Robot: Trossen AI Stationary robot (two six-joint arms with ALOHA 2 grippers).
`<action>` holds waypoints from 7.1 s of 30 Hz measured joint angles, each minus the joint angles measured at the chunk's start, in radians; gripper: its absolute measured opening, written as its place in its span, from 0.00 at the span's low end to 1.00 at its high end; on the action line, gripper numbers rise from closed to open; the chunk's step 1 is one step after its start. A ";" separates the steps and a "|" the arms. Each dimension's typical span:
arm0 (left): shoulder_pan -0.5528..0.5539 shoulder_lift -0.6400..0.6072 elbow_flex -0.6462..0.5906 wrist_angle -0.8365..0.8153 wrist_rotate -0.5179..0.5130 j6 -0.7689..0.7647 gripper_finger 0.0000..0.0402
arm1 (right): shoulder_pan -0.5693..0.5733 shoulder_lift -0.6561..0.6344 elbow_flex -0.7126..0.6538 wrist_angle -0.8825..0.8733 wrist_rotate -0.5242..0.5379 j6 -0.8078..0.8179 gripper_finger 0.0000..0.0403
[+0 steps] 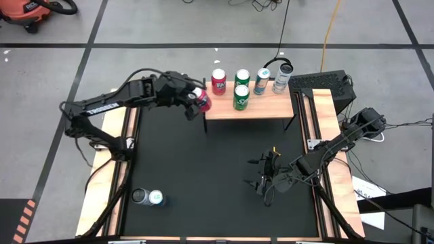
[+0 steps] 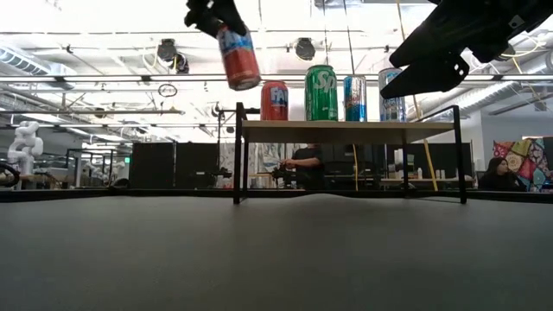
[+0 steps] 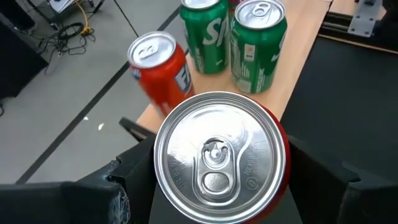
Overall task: Place canned beverage on shelf
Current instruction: Put the red soda can on the shelf aligned with the other red soda can, then put the blue soda can on the shelf aligned with the other blue soda can
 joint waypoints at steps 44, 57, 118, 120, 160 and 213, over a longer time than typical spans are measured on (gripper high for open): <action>0.070 0.313 0.133 0.079 0.085 0.102 0.71 | 0.000 0.000 0.000 -0.041 0.000 0.027 0.93; 0.072 0.319 0.134 0.093 0.079 0.101 0.80 | 0.000 0.000 0.000 -0.042 0.000 0.039 0.93; -1.019 -0.243 -0.392 -0.458 -0.306 -0.852 0.97 | -0.252 1.087 1.041 0.658 -0.484 -0.421 0.93; -1.020 -0.243 -0.392 -0.455 -0.316 -0.851 0.97 | -0.265 1.130 1.099 0.634 -0.525 -0.425 0.93; -1.017 -0.243 -0.392 -0.482 -0.412 -0.841 0.97 | -0.324 1.277 1.308 0.591 -0.731 -0.444 0.56; -1.117 -0.111 -0.507 -0.263 -0.048 -0.839 0.97 | -0.294 1.219 1.273 0.481 -0.722 -0.496 0.79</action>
